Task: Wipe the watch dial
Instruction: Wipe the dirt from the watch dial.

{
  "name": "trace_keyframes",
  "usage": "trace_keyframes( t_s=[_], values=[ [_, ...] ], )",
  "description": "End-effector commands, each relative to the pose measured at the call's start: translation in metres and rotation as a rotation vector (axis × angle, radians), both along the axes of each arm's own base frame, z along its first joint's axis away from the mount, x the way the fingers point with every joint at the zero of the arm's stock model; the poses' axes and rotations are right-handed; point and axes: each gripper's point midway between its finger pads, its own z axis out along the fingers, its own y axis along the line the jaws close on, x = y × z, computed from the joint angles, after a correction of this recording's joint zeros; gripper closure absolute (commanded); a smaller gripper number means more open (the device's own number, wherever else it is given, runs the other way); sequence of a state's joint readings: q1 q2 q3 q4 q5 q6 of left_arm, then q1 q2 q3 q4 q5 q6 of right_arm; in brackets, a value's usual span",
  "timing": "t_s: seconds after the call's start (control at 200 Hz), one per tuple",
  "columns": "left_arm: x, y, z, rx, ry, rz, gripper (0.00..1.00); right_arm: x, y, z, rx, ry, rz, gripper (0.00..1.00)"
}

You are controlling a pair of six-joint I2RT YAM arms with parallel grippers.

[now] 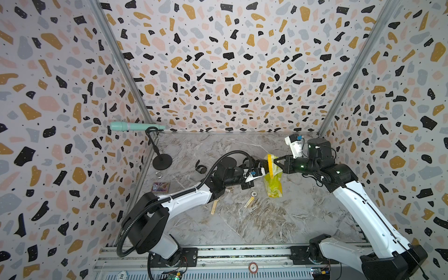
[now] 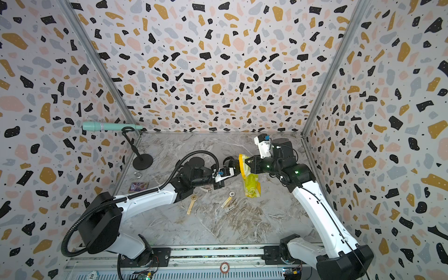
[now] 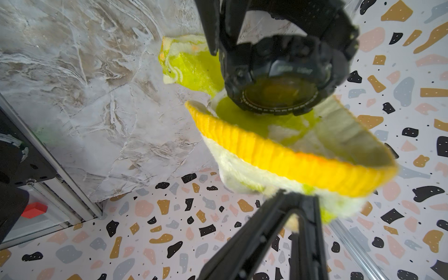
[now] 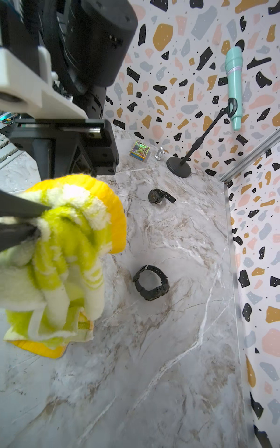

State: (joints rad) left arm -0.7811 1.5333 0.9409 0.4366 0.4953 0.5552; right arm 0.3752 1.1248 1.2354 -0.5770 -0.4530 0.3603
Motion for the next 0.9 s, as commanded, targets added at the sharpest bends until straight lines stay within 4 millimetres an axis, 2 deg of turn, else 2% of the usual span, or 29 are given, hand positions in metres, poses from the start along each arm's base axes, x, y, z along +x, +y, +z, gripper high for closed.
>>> trace_keyframes(
  t_s=[0.0,0.22,0.365,0.701,0.896],
  values=[
    [0.0,-0.011,0.044,-0.1,-0.118,-0.041,1.0,-0.001,0.007,0.03,0.026,-0.088,0.019,1.0],
    [0.004,-0.015,0.056,-0.145,-0.153,-0.041,1.0,0.001,0.029,0.007,-0.014,-0.035,0.034,1.0],
    [0.003,-0.015,0.066,-0.171,-0.18,-0.045,1.0,0.007,0.035,-0.006,-0.038,-0.004,0.018,1.0],
    [-0.002,-0.003,0.096,-0.27,-0.248,-0.026,1.0,0.026,0.004,-0.042,-0.143,0.087,-0.165,1.0],
    [-0.003,0.0,0.1,-0.285,-0.253,-0.033,1.0,0.028,-0.026,-0.037,-0.142,0.085,-0.25,1.0]
  ],
)
